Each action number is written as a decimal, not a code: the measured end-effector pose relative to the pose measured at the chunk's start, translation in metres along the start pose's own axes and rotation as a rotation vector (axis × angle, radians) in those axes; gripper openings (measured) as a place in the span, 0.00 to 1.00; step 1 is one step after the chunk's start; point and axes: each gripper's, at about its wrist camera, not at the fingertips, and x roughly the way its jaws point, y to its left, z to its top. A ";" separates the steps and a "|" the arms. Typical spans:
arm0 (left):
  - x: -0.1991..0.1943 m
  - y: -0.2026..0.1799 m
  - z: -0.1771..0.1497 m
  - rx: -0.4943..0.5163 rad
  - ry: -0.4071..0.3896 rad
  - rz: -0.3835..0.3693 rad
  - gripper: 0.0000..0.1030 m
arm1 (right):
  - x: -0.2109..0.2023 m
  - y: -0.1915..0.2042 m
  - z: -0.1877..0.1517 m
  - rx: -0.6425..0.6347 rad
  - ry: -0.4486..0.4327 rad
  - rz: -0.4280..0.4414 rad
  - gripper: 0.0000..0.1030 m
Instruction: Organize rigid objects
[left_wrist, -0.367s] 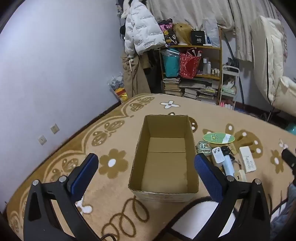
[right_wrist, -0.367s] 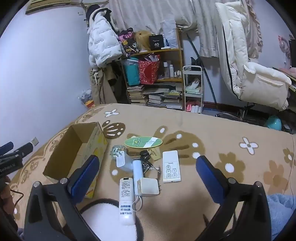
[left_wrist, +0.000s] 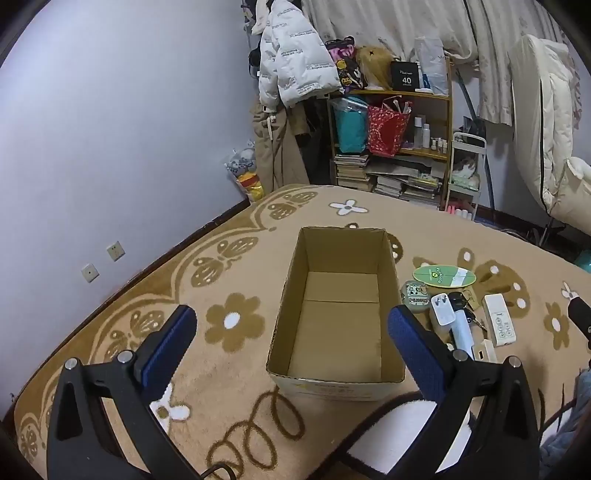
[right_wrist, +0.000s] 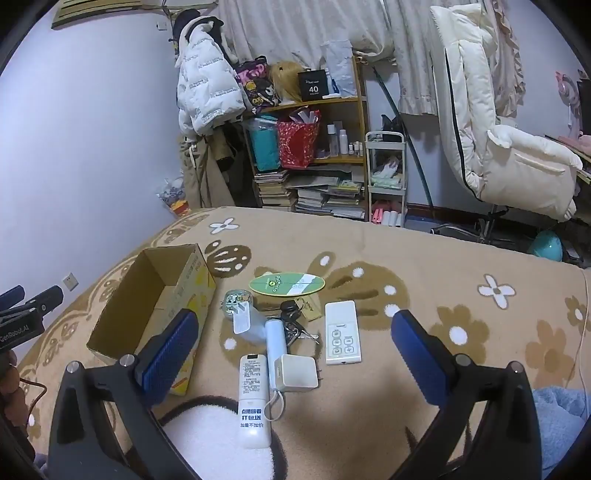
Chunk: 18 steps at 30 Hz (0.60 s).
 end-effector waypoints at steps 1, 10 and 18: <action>-0.001 0.001 -0.001 -0.001 -0.001 -0.001 0.99 | 0.000 0.001 -0.001 -0.003 -0.001 0.000 1.00; -0.003 0.001 0.001 0.012 0.002 -0.001 0.99 | 0.000 0.002 0.001 -0.009 -0.001 0.005 1.00; -0.004 -0.005 0.001 0.029 0.003 0.002 0.99 | 0.000 0.001 0.001 -0.011 0.000 0.001 1.00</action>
